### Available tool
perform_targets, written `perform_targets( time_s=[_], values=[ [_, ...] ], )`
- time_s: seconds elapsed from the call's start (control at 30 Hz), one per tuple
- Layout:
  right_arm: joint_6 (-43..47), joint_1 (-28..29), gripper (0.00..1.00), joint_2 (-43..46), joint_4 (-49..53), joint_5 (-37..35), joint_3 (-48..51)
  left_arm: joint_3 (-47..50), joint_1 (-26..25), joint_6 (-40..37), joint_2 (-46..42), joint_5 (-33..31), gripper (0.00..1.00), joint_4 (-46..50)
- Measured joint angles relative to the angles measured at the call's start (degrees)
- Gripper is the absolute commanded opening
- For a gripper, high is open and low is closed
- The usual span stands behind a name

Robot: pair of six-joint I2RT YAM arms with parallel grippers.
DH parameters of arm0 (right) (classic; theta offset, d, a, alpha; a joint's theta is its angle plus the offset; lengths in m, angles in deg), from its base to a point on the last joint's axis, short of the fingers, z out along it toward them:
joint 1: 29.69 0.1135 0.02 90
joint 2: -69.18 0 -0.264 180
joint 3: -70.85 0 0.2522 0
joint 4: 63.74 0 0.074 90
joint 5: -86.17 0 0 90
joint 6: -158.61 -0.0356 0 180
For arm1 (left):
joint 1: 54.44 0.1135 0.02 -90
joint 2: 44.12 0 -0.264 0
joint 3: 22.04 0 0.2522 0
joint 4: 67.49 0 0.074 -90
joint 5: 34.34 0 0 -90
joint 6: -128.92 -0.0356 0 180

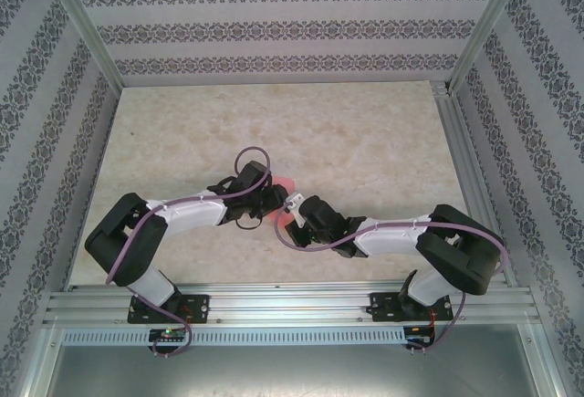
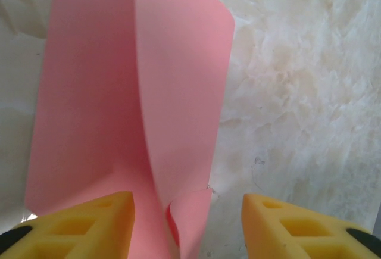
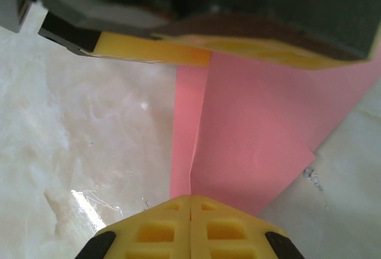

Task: Fold a paper plane with a square sheet of paper (pick it up from the middle)
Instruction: Fourth fold the wing at the center of the table.

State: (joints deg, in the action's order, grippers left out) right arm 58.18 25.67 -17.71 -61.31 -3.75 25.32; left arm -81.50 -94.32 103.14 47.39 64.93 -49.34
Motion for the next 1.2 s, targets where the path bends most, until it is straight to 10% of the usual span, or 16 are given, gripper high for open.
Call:
perform_targets(
  time_s=[0.47,0.77,1.2],
  values=[
    [2.0,0.0,0.19,0.3,2.6,-0.7,-0.2,-0.3,1.7,-1.0,0.0,0.9,0.11,0.4],
    [3.5,0.9,0.37,1.2,5.4,-4.8,-3.1,-1.3,1.7,-0.7,0.1,1.0,0.06,1.4],
    [4.4,1.9,0.25,-2.3,6.6,-8.4,-7.3,-1.3,2.0,-0.3,0.3,0.9,0.07,2.6]
  ],
)
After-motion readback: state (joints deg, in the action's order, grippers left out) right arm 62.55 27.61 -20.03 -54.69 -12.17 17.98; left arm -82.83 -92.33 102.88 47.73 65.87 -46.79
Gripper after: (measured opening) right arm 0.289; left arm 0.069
